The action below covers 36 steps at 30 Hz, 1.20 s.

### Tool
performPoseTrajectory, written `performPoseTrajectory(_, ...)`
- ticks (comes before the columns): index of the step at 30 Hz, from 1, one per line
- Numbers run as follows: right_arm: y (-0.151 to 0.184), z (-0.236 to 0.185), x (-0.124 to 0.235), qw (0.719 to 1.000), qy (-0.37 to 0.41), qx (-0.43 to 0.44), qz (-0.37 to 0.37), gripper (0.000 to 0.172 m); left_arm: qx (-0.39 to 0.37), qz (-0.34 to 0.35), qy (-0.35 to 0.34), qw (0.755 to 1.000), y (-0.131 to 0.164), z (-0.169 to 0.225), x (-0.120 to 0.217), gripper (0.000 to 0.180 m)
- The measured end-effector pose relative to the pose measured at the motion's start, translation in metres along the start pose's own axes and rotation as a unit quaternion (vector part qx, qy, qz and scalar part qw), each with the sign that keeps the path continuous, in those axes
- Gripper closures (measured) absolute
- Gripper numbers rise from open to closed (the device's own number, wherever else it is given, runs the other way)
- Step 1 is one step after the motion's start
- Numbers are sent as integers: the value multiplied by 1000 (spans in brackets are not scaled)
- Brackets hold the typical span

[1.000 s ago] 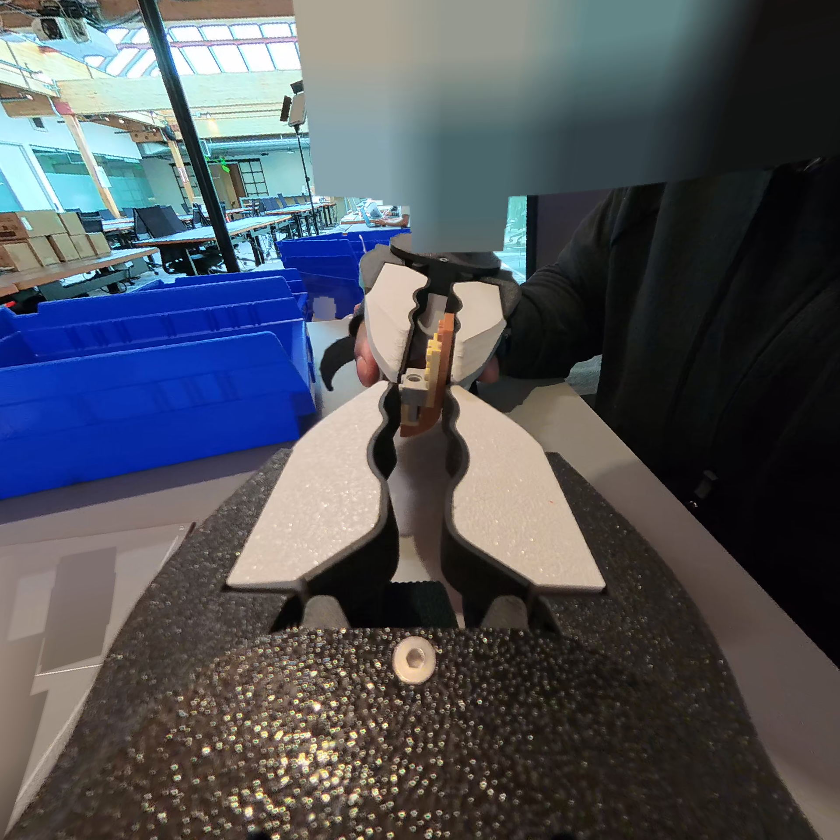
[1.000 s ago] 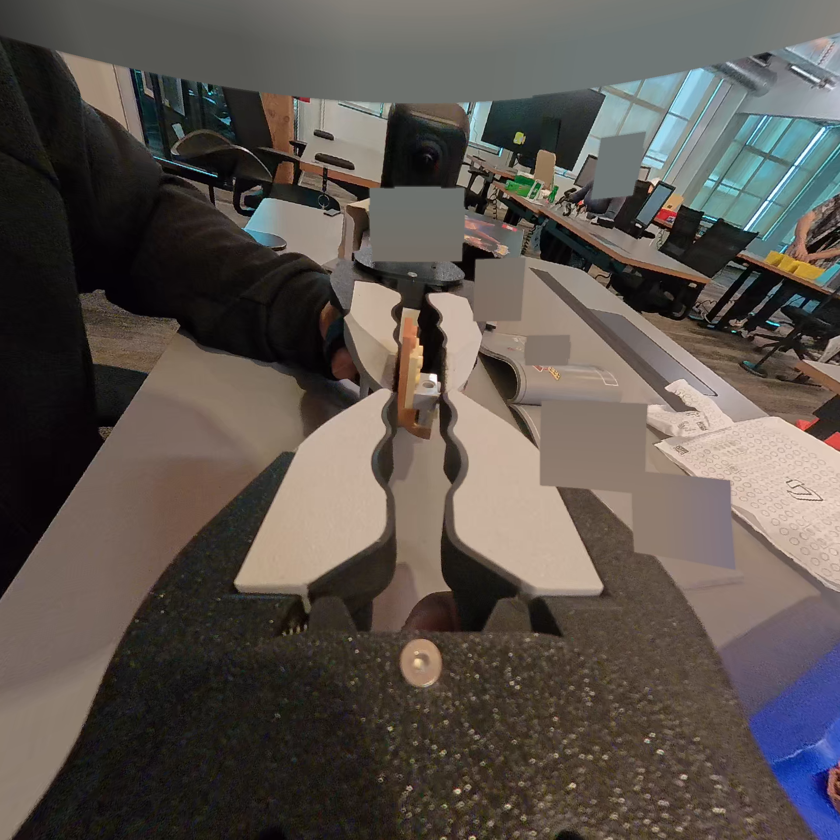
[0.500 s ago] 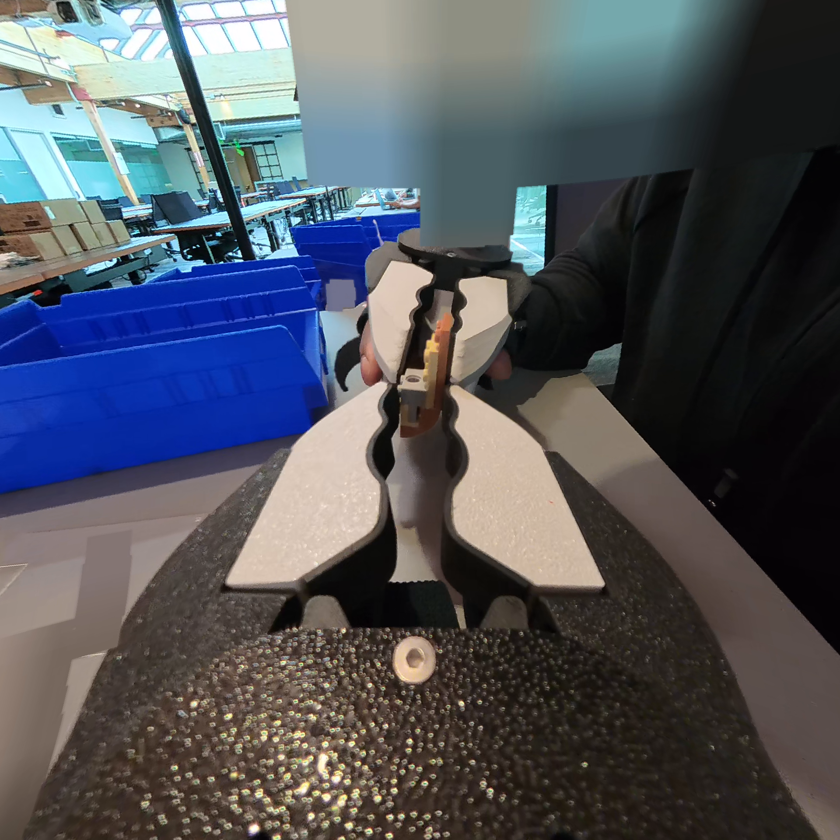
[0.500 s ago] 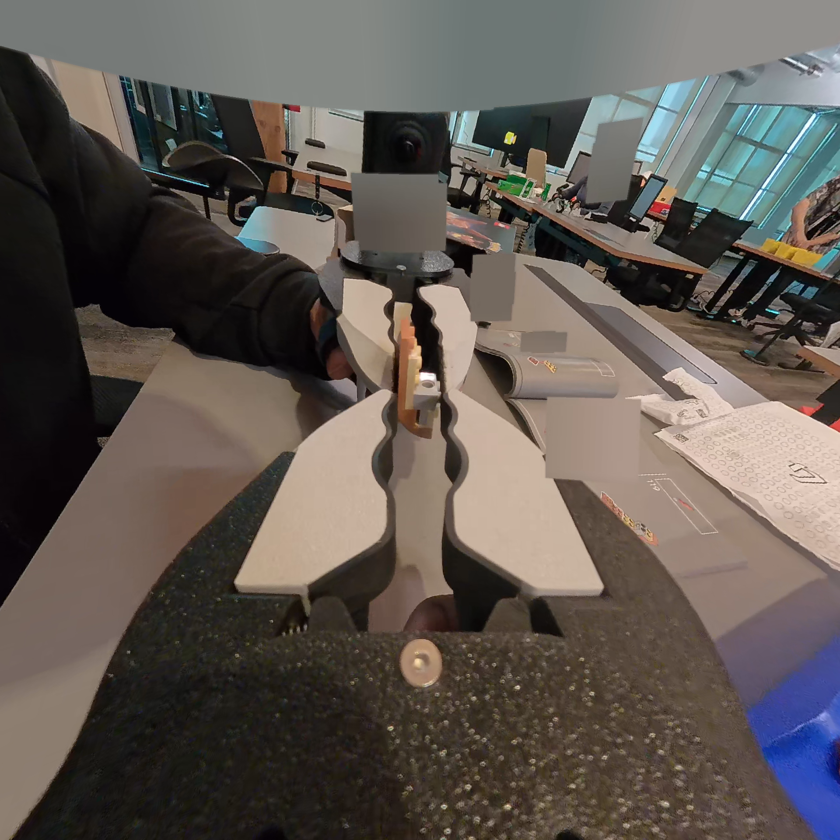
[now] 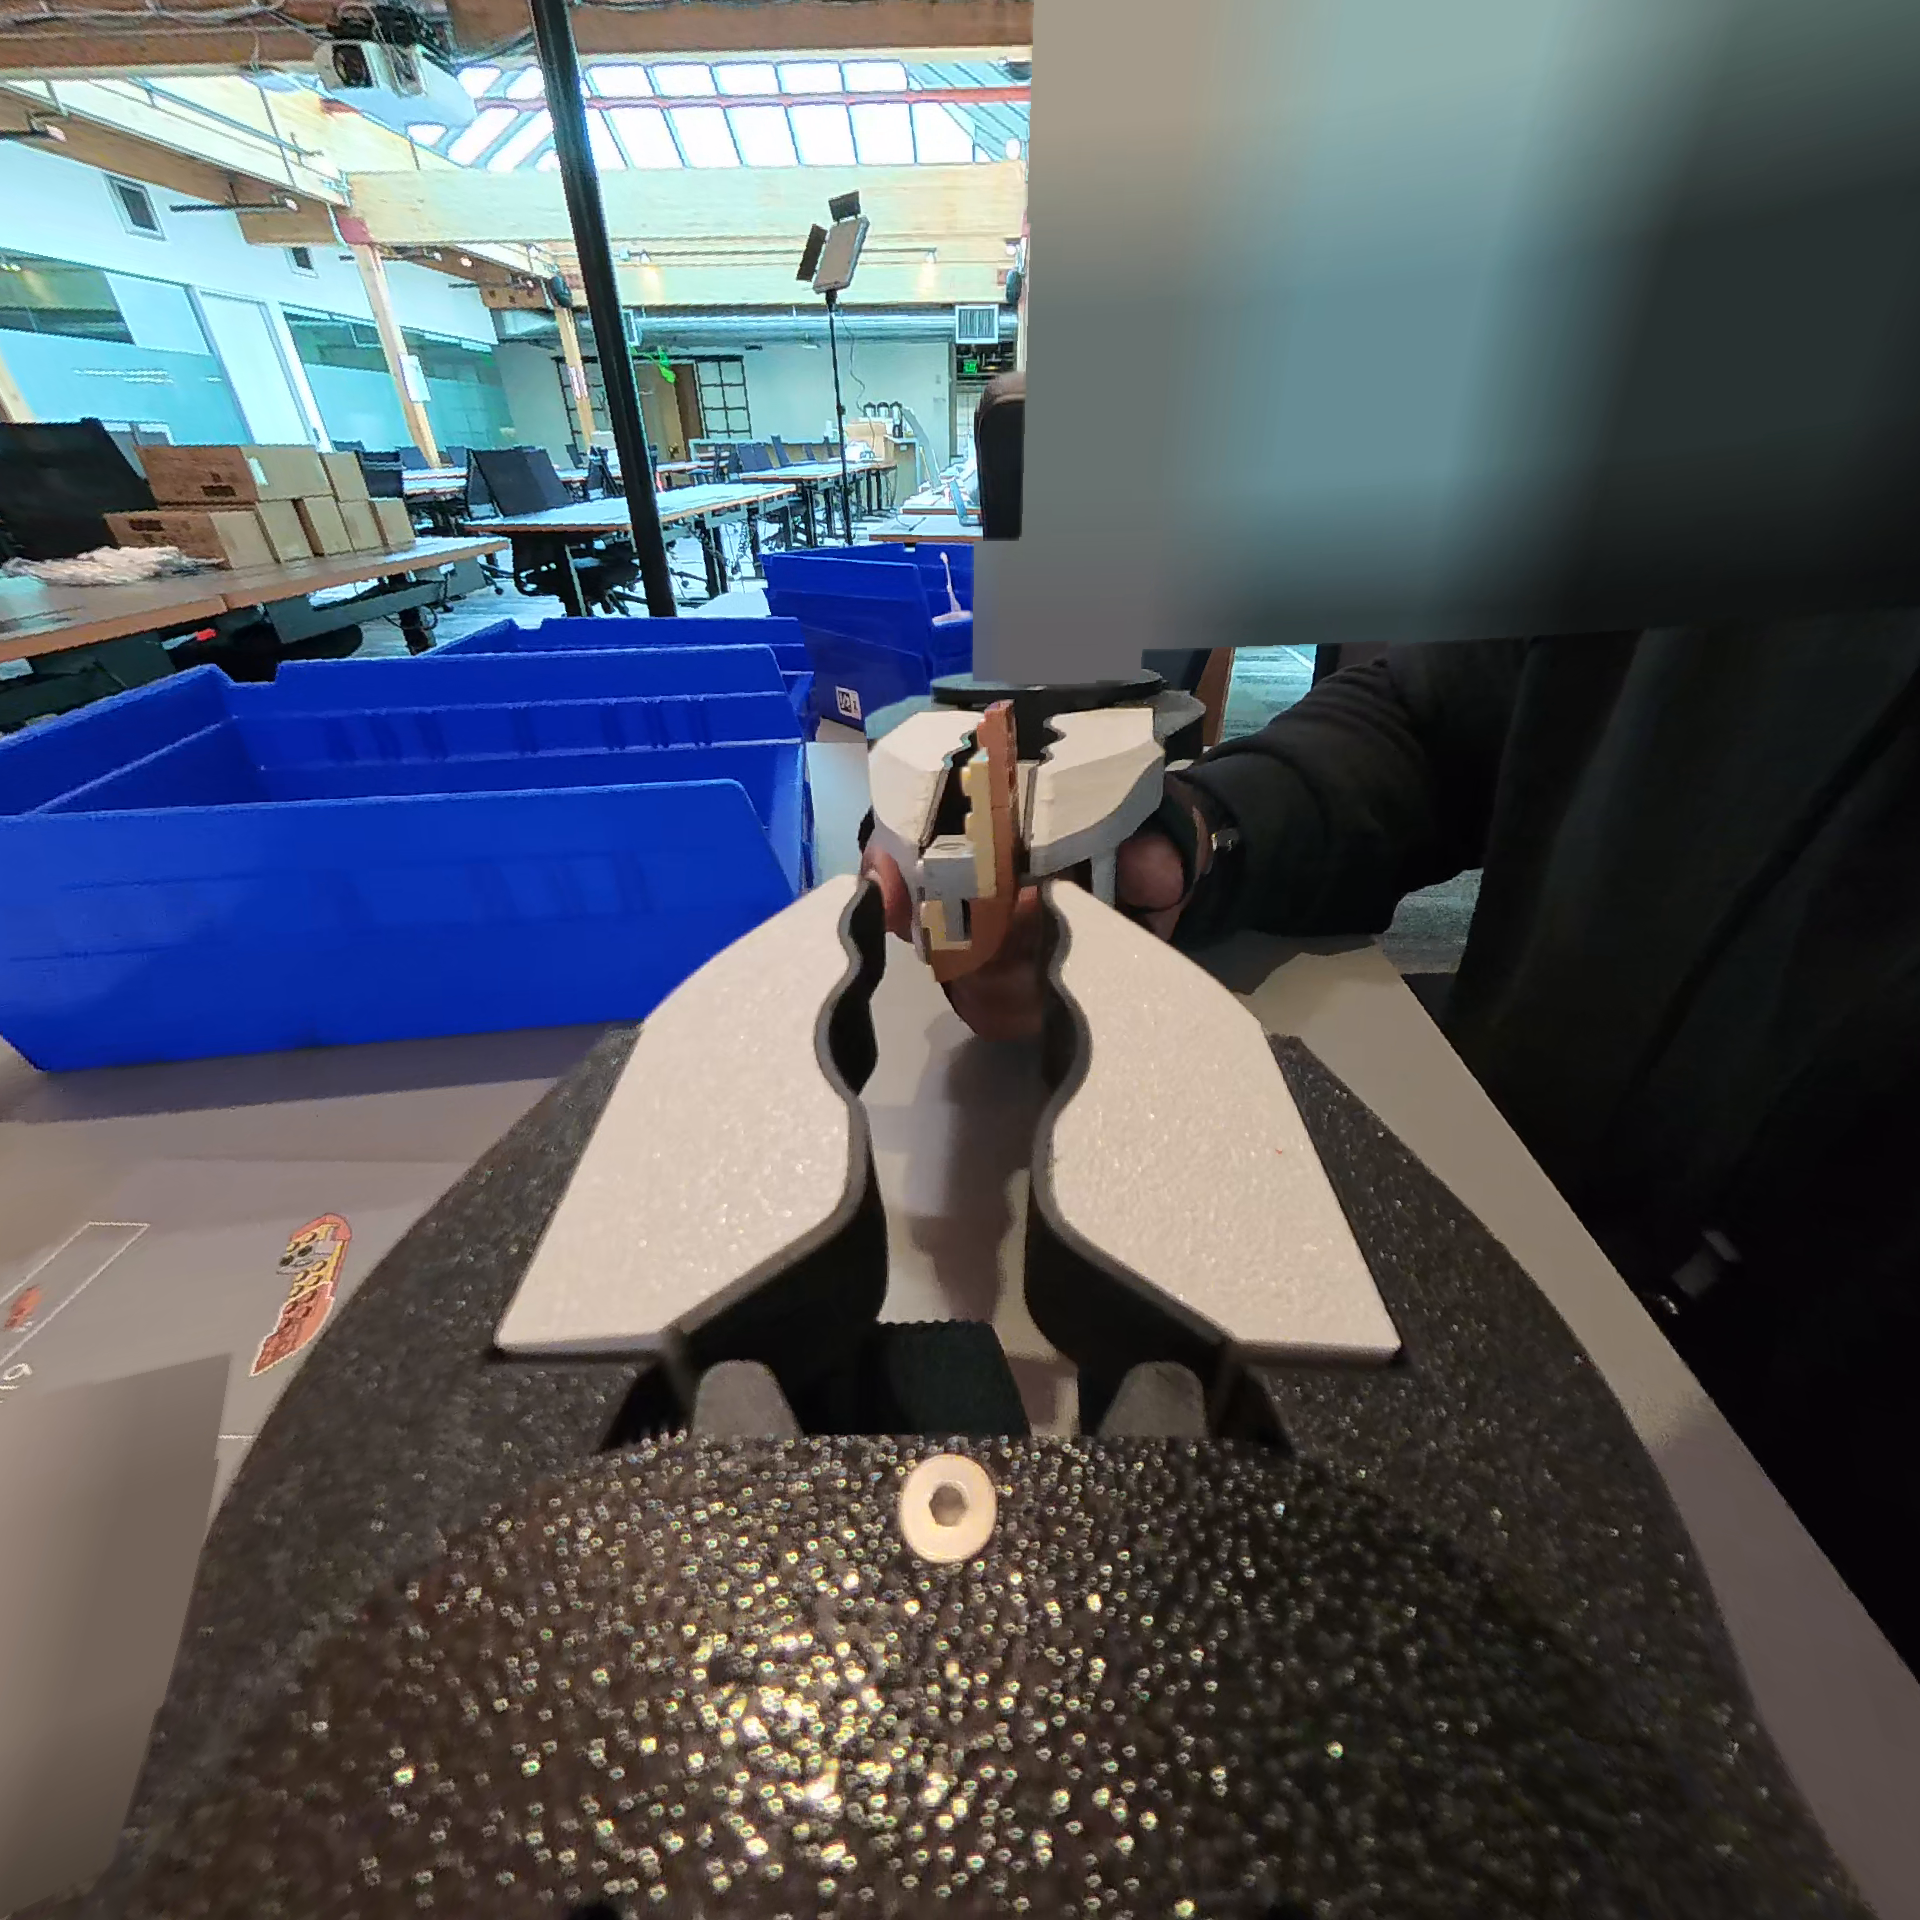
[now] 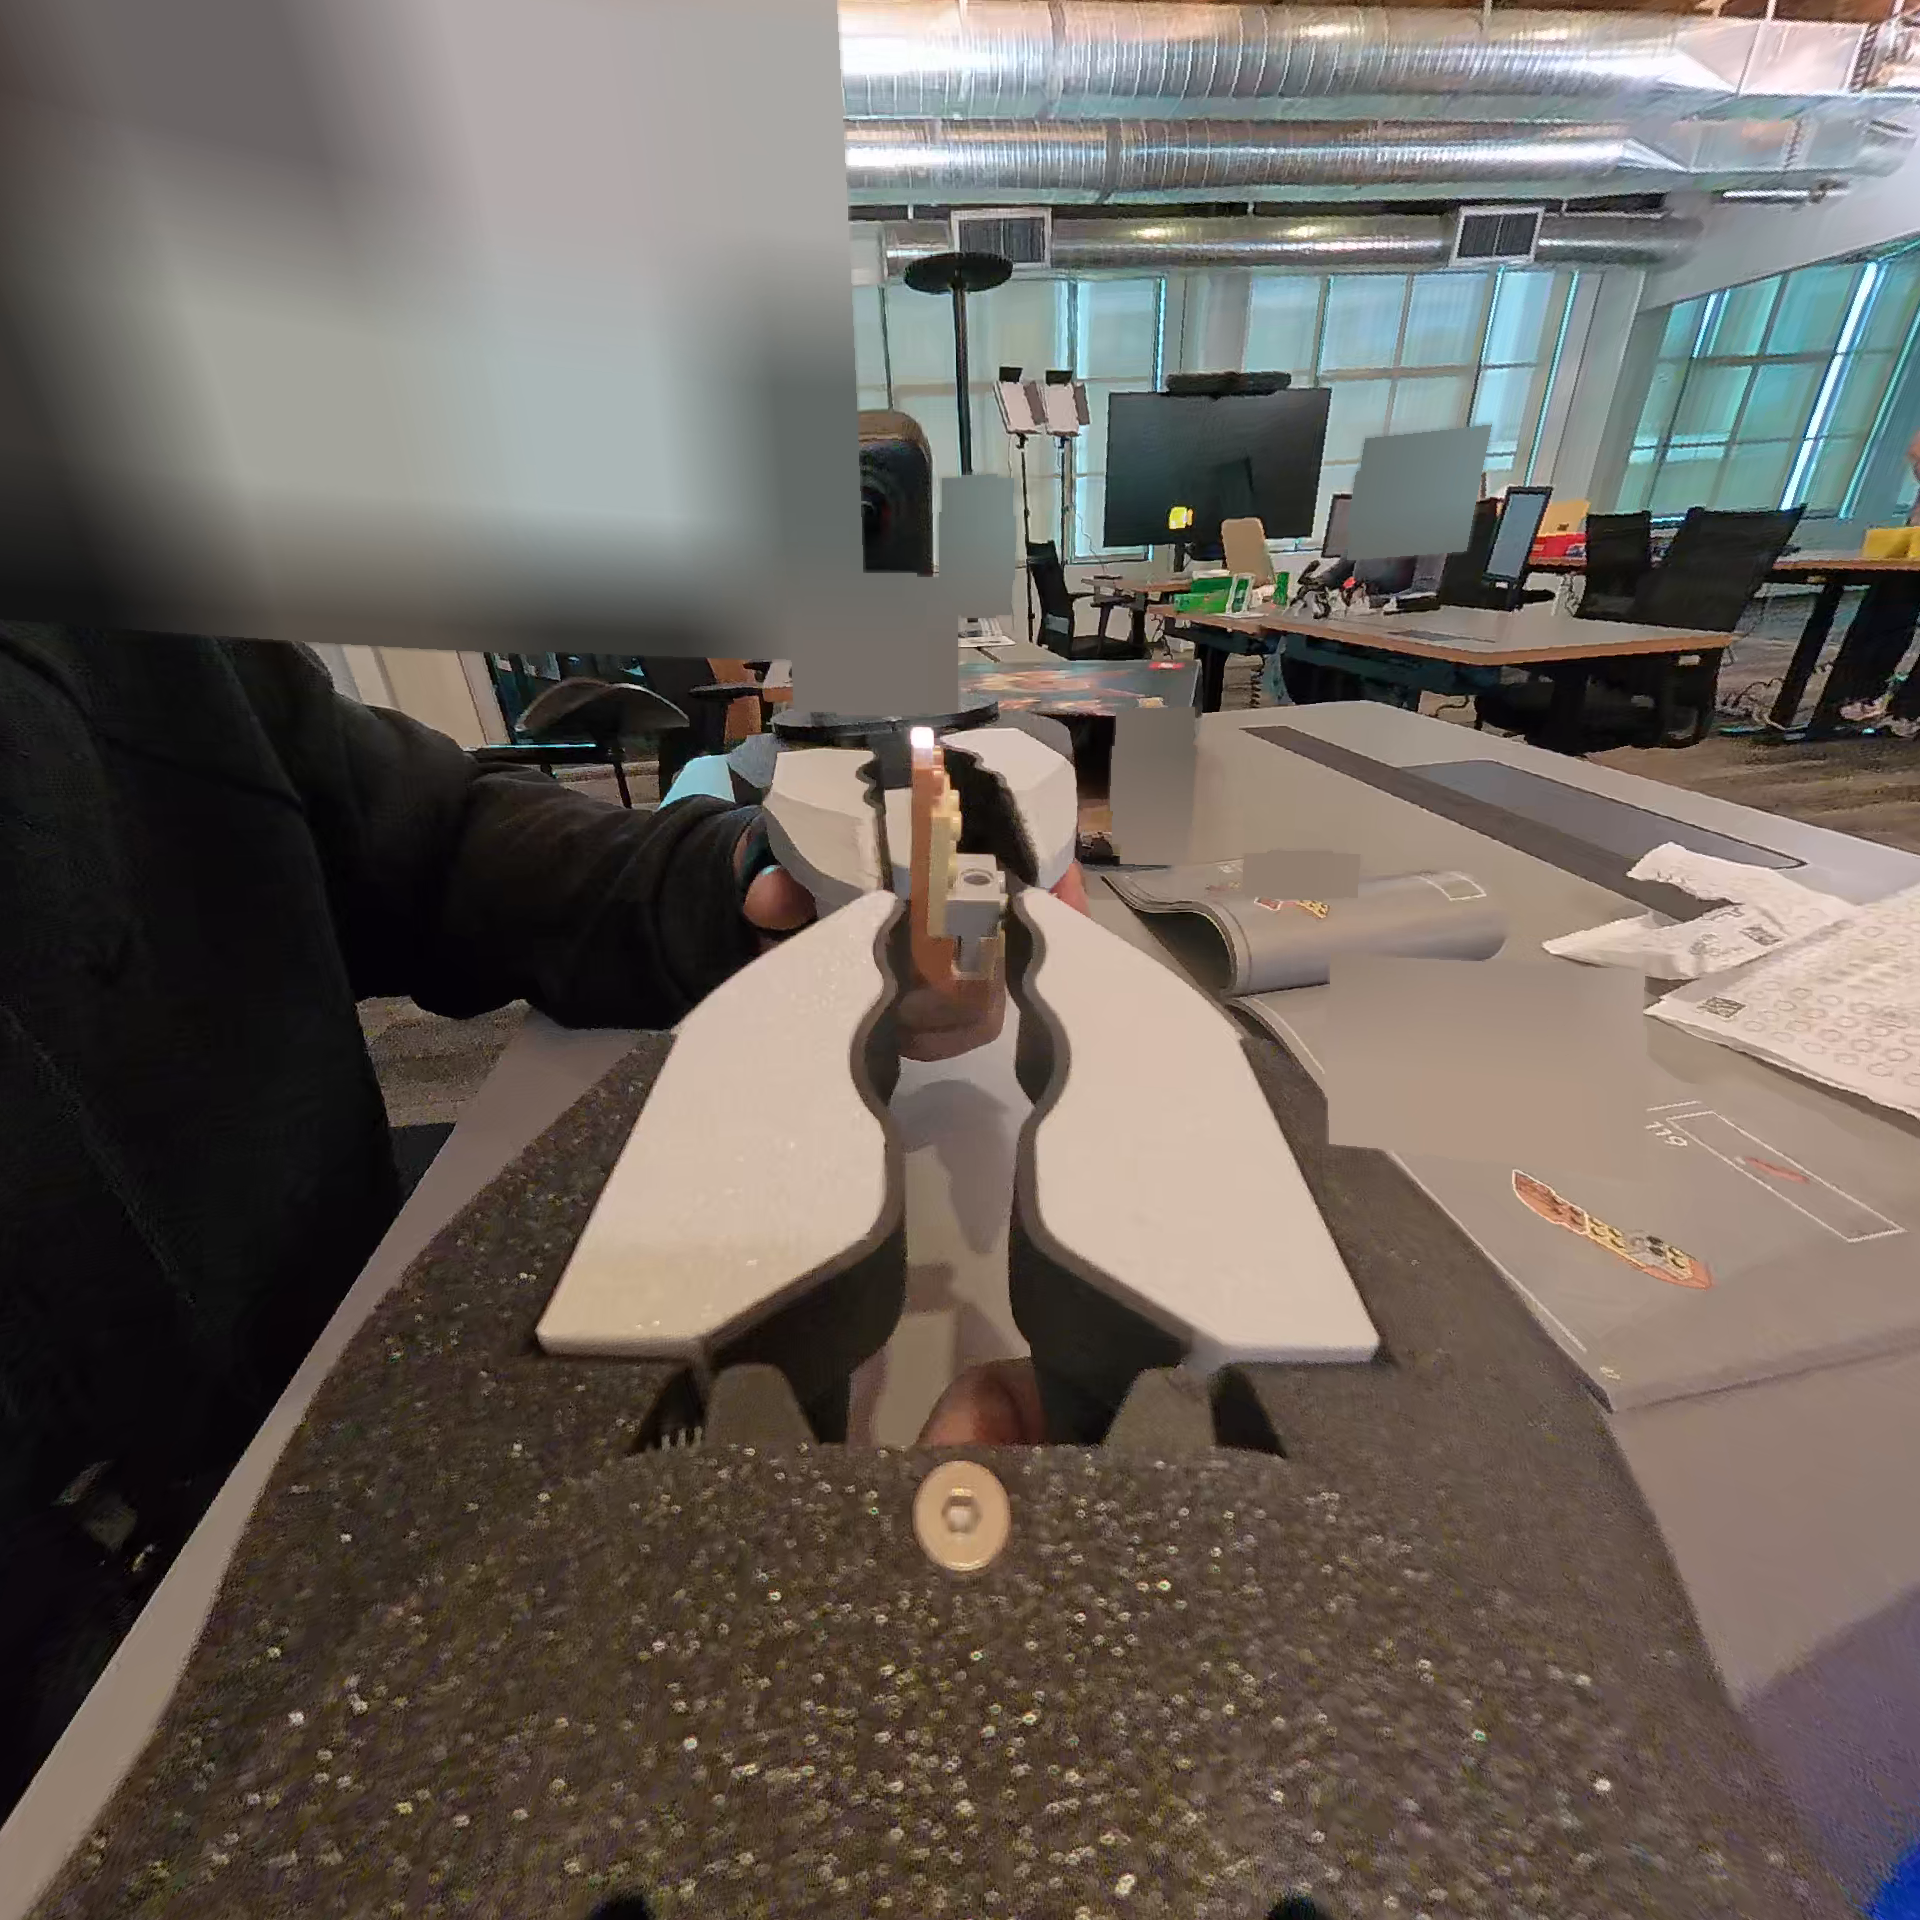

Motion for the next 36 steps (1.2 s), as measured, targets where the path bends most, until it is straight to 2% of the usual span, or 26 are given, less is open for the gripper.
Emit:
performPoseTrajectory(12, 2, -4, -1, 1000, -8, 28, 9, 155, 10, -10, 18, 1000, 3, 3, -3, 163)
performPoseTrajectory(18, 1, -7, -1, 999, -17, 43, 6, 155, -21, -17, 21, 999, 3, 6, -2, 164)
performPoseTrajectory(29, 0, -8, -1, 999, -25, 47, -1, 155, -44, -15, 26, 999, 4, 8, -2, 164)
performPoseTrajectory(36, 2, -5, -2, 999, -22, 23, -22, 155, -23, -20, 21, 999, 7, 3, -1, 164)
Point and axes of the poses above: each gripper's, where its closed fingertips meet, x back along the fingers, y out of its underside, z = x × y across the jaws, the point moved 10 cm from there along x, back along the fingers, and after that the axes turned 11 degrees about x, right-handed, at the moved point
